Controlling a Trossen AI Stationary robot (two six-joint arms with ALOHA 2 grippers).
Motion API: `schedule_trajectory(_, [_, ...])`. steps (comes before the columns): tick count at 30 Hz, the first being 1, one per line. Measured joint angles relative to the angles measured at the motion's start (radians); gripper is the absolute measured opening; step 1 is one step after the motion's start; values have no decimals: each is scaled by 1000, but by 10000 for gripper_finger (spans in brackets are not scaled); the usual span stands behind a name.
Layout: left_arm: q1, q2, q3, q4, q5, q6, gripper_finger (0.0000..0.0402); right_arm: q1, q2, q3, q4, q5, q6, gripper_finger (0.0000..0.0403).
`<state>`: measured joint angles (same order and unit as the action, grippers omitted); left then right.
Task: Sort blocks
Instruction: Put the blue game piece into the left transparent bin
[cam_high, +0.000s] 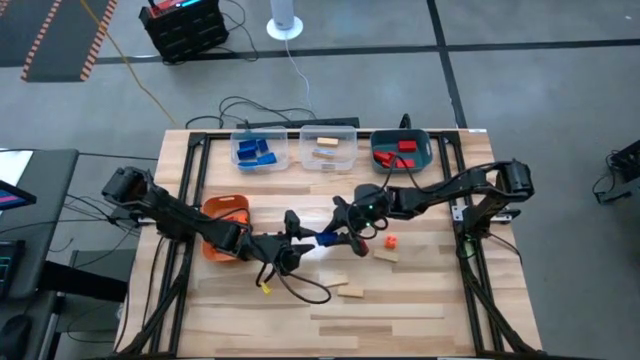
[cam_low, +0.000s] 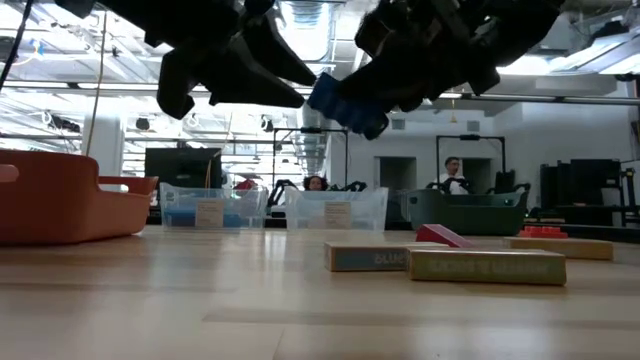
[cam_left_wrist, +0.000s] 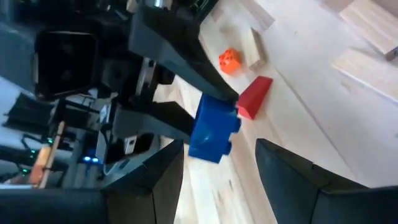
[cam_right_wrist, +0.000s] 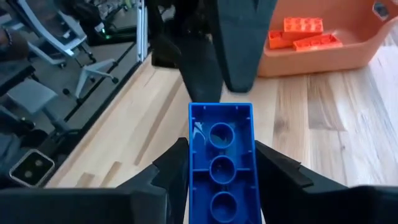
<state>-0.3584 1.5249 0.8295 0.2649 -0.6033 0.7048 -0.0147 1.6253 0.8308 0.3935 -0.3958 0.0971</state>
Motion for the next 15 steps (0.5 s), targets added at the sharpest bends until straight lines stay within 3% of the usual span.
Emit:
schedule_trajectory(8, [7, 0, 0, 89, 5, 119, 195, 12, 0, 45, -1, -2, 9, 177])
schedule_trajectory(15, [26, 0, 0, 94, 101, 147, 187, 35, 0, 80, -29, -10, 34, 177])
